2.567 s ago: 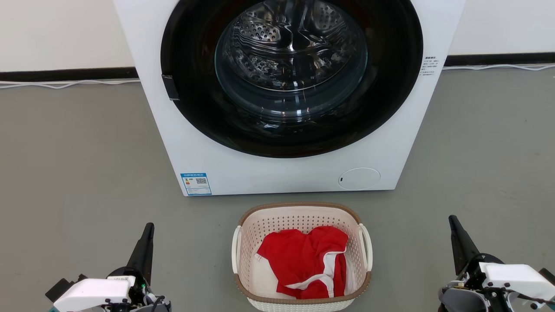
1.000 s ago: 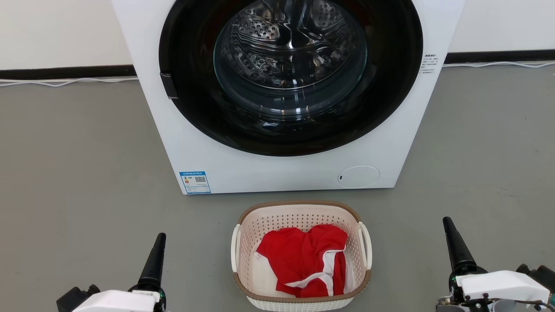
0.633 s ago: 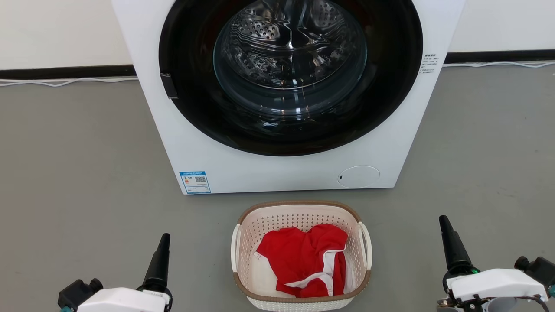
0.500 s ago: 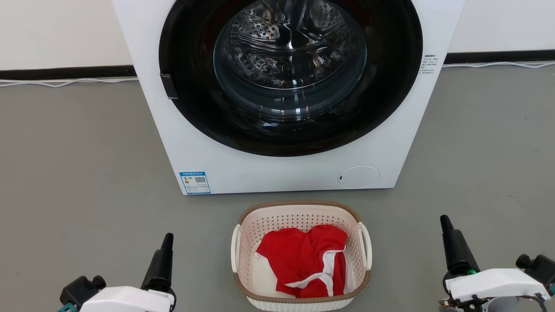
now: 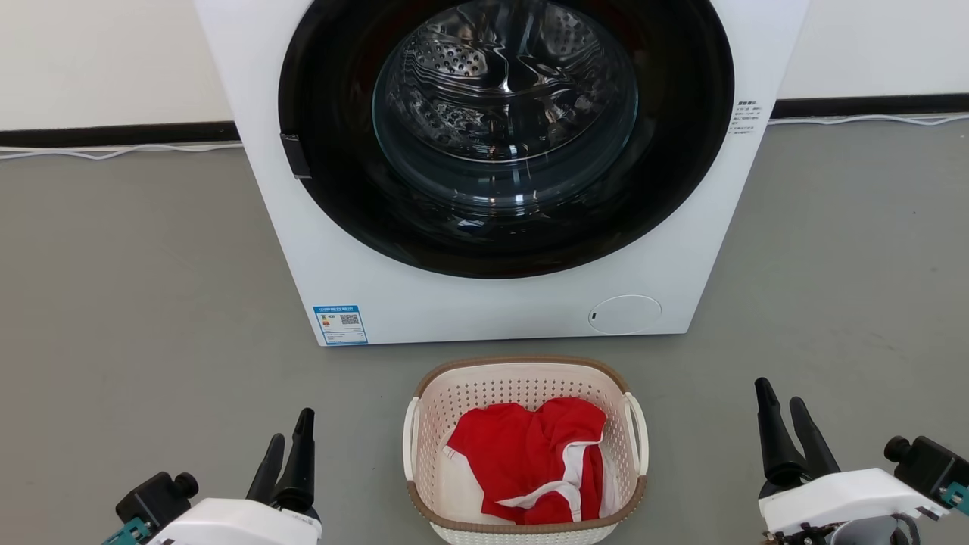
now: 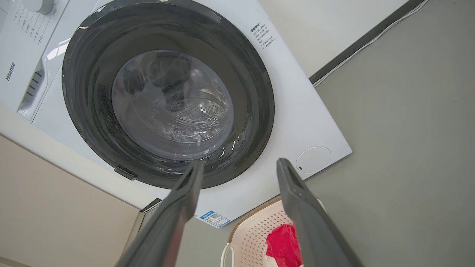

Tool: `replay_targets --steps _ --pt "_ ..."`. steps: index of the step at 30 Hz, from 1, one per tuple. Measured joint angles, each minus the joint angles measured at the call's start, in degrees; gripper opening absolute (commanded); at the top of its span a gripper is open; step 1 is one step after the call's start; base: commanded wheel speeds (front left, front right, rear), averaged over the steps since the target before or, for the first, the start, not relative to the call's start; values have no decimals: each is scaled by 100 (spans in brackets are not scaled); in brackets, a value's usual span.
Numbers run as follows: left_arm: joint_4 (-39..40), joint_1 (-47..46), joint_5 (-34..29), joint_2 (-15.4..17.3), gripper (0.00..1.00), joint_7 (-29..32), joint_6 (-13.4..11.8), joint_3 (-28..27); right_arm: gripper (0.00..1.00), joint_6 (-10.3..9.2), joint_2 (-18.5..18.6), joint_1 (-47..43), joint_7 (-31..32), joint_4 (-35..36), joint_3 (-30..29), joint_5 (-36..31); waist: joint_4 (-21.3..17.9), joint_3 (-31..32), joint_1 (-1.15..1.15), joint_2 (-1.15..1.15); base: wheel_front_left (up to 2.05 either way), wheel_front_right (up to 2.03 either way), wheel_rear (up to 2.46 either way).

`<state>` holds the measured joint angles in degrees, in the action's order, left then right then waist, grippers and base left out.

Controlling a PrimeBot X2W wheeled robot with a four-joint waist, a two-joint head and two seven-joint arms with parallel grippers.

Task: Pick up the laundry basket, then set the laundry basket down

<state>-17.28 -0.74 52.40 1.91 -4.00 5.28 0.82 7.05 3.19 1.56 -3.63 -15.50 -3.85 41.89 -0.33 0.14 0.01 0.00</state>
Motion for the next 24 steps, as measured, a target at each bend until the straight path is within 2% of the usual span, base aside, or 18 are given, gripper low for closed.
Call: replay_targets --steps 24 --pt "4 3 -1699 18 100 -389 -81 189 100 1 5 -1 -409 -73 4 -1757 15 -11 -1 0 0 0 0"
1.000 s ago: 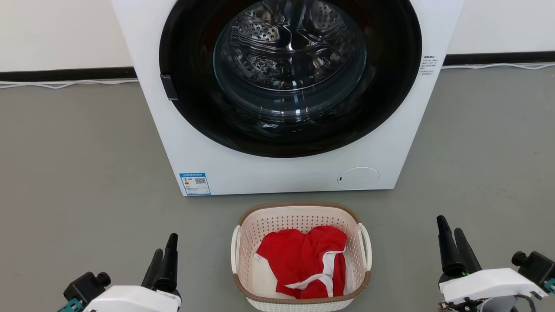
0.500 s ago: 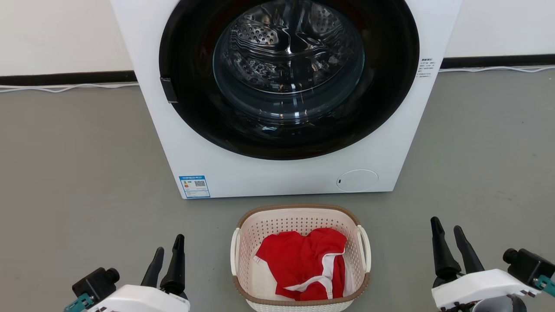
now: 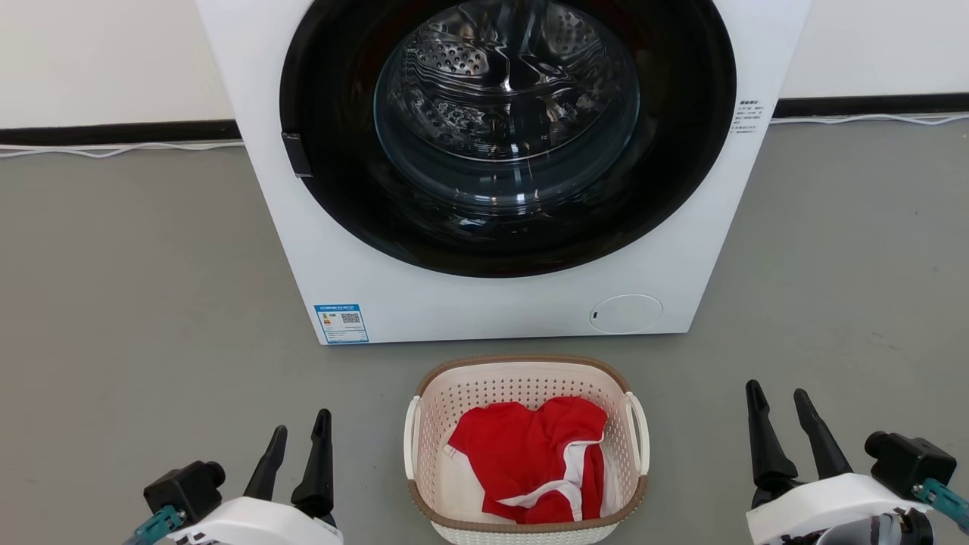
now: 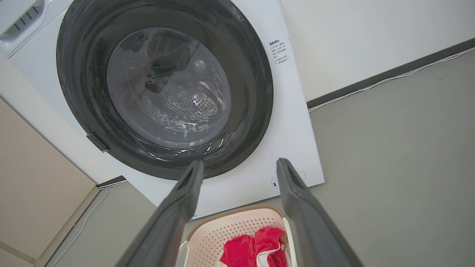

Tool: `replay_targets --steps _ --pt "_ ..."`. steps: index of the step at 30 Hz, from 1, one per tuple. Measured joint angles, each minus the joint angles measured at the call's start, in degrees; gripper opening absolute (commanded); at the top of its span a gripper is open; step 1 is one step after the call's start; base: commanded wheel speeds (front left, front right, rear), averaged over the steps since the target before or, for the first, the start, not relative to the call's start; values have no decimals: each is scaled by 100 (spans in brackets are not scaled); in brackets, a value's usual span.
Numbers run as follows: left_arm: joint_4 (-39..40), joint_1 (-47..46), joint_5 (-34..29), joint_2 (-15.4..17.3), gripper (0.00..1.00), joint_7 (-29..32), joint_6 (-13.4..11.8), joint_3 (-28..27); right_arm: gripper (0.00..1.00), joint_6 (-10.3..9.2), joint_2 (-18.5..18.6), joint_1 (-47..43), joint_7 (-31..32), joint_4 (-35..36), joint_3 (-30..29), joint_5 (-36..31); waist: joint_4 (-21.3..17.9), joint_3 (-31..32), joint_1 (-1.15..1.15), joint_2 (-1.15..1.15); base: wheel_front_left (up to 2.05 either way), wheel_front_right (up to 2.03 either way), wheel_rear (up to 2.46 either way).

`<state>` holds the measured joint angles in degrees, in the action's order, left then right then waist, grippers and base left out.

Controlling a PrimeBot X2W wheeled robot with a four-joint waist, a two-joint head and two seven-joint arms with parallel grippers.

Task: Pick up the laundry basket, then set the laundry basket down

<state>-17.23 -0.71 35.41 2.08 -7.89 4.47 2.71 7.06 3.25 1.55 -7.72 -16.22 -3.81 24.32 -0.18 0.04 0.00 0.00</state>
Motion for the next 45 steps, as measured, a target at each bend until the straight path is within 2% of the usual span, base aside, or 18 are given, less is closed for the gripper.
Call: replay_targets --steps 40,45 --pt "-38 9 -2539 22 100 -641 -44 118 100 2 12 80 -627 -100 -81 -2781 6 -89 0 0 0 0 0" --pt "-67 9 -2592 23 100 -657 -53 114 100 3 12 93 -648 -98 -88 -2837 8 -87 0 0 0 0 0"
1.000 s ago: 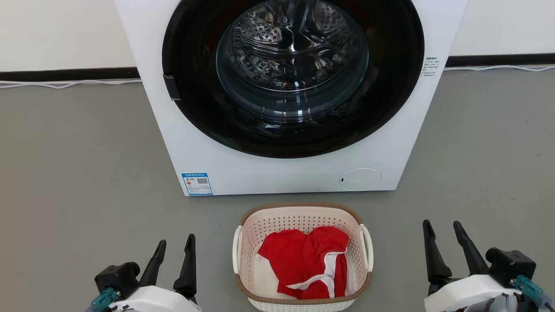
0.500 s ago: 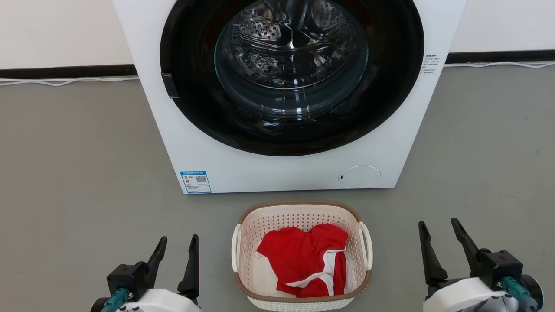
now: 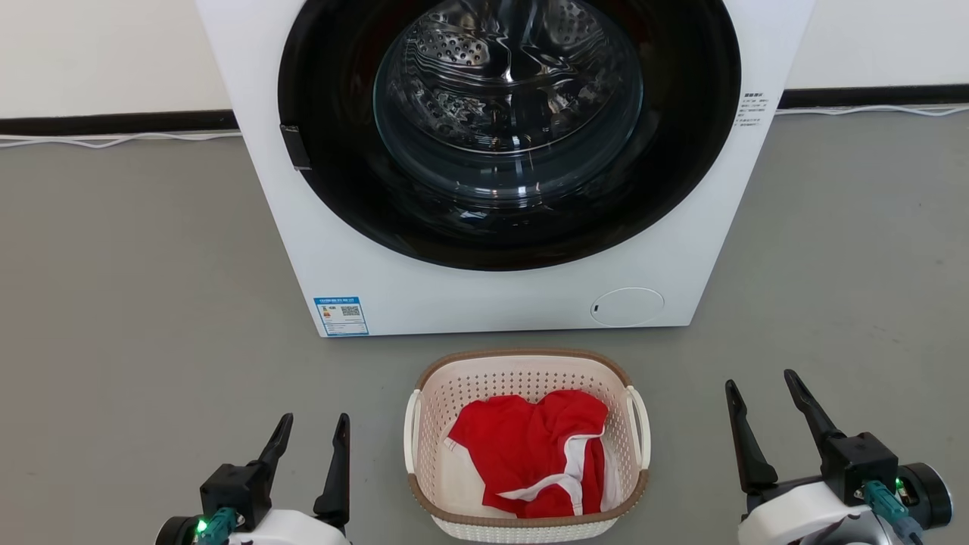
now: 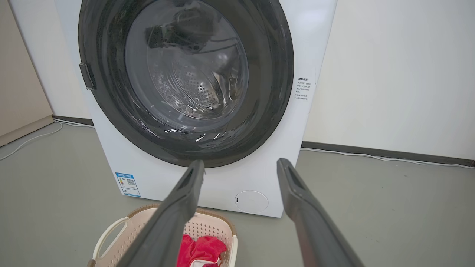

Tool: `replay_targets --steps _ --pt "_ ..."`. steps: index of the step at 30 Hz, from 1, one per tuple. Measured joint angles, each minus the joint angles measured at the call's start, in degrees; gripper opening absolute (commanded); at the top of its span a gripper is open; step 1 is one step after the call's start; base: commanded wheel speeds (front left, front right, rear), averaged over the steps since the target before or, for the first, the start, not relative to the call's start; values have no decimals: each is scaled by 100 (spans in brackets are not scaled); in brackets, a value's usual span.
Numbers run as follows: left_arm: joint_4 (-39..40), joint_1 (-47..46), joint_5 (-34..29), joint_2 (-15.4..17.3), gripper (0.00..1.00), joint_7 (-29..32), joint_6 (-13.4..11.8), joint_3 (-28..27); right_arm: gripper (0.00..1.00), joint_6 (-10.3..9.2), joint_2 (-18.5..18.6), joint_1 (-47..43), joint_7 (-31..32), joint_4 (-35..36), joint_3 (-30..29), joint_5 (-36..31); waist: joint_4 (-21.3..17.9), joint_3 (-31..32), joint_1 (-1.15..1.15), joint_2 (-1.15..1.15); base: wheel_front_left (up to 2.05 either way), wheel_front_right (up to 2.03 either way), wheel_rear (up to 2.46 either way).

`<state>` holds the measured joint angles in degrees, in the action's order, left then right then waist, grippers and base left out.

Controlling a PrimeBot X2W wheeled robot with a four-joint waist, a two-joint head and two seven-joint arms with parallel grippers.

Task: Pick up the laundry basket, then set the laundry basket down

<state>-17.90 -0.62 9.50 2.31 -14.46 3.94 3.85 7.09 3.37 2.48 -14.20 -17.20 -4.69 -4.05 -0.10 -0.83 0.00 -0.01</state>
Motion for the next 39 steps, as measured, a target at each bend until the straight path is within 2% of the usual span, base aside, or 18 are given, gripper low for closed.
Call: replay_targets --steps 12,20,27,39 --pt "-45 -1 3 0 100 0 -41 0 100 1 23 13 0 -2 16 1 5 -58 0 0 0 0 0" --pt "-181 -141 60 1 100 0 -42 38 100 4 18 184 -1 -121 151 123 -22 -322 0 0 0 0 0" --pt "-465 -587 167 -1 100 -1 -52 250 100 4 37 645 -1 -564 205 124 -56 -749 0 0 0 0 0" --pt "-1458 -2010 470 -10 100 -18 -323 740 100 4 190 2037 -1 -1816 679 126 -111 -1992 0 0 0 0 0"
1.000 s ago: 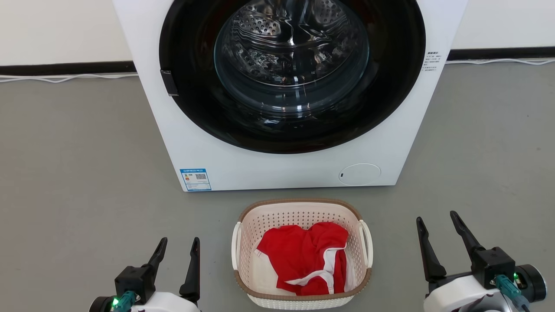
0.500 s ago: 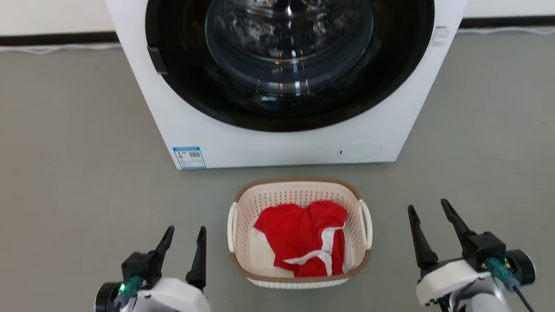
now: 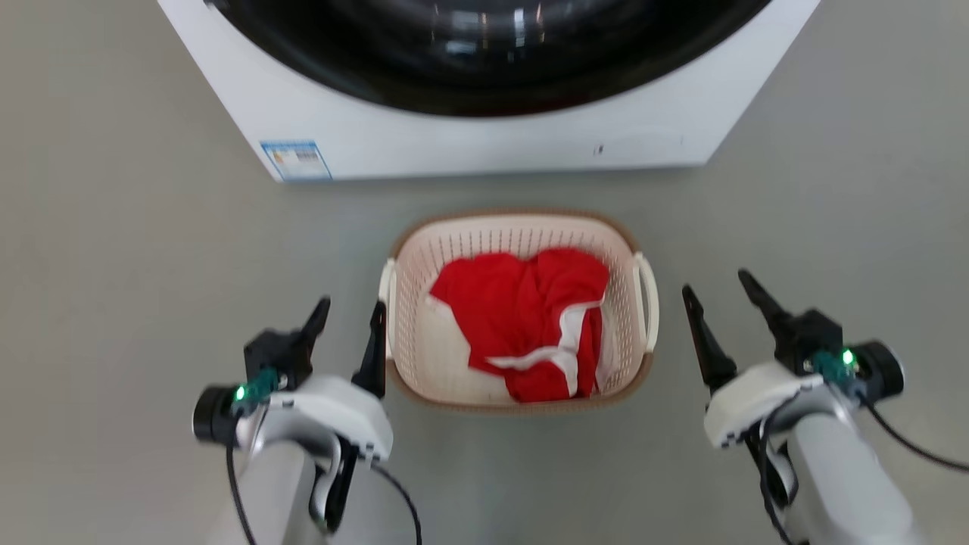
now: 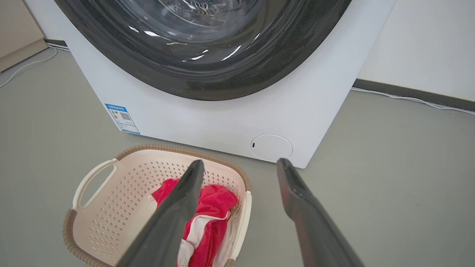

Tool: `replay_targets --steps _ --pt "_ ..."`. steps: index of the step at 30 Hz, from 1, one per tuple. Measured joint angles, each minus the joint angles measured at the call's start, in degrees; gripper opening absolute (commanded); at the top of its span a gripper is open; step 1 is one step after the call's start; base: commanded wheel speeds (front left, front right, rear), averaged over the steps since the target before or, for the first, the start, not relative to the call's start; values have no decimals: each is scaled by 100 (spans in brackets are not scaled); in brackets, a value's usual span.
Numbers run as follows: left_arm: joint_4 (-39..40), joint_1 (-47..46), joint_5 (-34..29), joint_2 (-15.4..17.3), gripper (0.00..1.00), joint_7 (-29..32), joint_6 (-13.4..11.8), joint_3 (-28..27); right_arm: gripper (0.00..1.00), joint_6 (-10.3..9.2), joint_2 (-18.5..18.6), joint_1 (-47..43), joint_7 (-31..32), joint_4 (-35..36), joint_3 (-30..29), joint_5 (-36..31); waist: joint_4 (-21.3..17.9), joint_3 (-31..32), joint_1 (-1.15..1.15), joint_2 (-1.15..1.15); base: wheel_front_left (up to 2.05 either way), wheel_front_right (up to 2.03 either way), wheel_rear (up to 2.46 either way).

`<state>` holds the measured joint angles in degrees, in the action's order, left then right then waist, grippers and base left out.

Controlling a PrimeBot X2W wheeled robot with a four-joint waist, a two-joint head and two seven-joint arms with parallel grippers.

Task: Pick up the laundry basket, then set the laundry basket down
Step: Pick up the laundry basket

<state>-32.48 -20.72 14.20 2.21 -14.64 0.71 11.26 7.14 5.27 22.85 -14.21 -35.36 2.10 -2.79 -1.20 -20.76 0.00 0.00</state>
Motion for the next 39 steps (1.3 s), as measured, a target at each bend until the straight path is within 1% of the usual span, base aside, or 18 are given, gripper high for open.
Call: replay_targets --steps 4,10,12,20,26,30,34,39 --pt "-238 -545 5 -10 100 0 -73 71 100 0 114 505 0 -298 177 42 -12 -516 0 0 0 0 0" --pt "-492 -1218 40 -22 100 0 -123 90 100 0 211 1114 0 -580 279 47 -15 -1278 0 0 0 0 0" --pt "-560 -1406 40 -25 100 0 -168 92 100 0 242 1284 0 -654 294 52 -12 -1514 0 0 0 0 0" --pt "-733 -1925 120 -36 100 0 -172 119 100 0 330 1836 0 -837 366 49 22 -2290 0 0 0 0 0" --pt "-738 -2063 252 -36 100 0 -174 172 100 0 375 1966 0 -916 427 48 50 -2575 0 0 0 0 0" --pt "-712 -2065 274 -36 100 -1 -174 193 100 0 386 1962 0 -946 504 48 22 -2592 0 0 0 0 0" --pt "-747 -2072 247 -38 100 -1 -175 198 100 0 404 1965 0 -940 530 47 -14 -2652 0 0 0 0 0" --pt "-845 -2206 162 -37 100 -1 -199 142 100 0 442 2012 0 -886 500 42 -41 -2869 0 0 0 0 0"
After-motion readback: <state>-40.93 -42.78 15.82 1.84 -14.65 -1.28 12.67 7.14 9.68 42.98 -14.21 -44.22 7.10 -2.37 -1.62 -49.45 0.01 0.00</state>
